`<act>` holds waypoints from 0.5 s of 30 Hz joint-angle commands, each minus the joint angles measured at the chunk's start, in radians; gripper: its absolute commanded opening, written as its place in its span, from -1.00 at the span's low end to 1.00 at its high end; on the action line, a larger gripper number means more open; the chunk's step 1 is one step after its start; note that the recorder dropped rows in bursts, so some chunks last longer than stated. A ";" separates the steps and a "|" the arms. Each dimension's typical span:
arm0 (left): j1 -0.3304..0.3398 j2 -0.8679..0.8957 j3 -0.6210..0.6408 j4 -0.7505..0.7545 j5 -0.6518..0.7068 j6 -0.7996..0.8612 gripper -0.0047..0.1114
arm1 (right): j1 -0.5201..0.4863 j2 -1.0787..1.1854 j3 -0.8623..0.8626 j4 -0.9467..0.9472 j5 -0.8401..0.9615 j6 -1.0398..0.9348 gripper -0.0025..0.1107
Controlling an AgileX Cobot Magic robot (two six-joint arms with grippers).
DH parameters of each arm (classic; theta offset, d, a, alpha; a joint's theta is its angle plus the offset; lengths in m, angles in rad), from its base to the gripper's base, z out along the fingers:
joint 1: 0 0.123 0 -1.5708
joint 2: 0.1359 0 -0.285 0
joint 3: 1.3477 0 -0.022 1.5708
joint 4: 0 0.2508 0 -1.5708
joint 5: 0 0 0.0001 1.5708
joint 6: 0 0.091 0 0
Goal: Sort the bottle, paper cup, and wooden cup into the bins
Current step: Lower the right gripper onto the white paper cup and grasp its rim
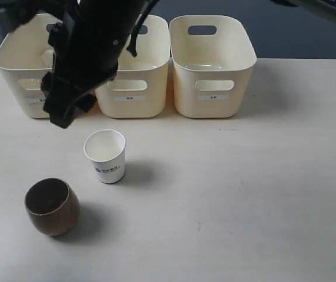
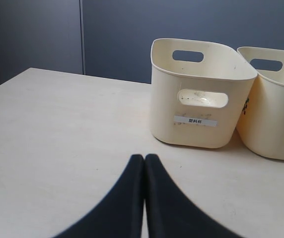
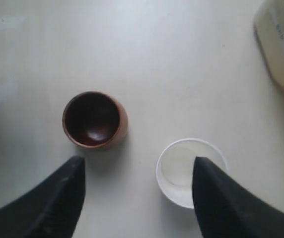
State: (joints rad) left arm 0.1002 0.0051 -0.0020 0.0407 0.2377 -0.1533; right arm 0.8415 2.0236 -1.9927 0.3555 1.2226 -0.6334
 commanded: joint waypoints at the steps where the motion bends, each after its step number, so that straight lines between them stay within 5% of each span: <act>1: -0.004 -0.005 0.002 0.001 -0.006 -0.001 -0.92 | -0.001 -0.006 0.090 0.026 -0.002 -0.019 0.07; 15: -0.004 -0.005 0.002 0.001 -0.006 -0.001 -0.92 | -0.001 0.110 0.133 -0.001 -0.002 -0.065 0.07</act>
State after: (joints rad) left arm 0.1002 0.0051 -0.0020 0.0407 0.2377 -0.1533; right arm 0.8415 2.1058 -1.8659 0.3703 1.2248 -0.6774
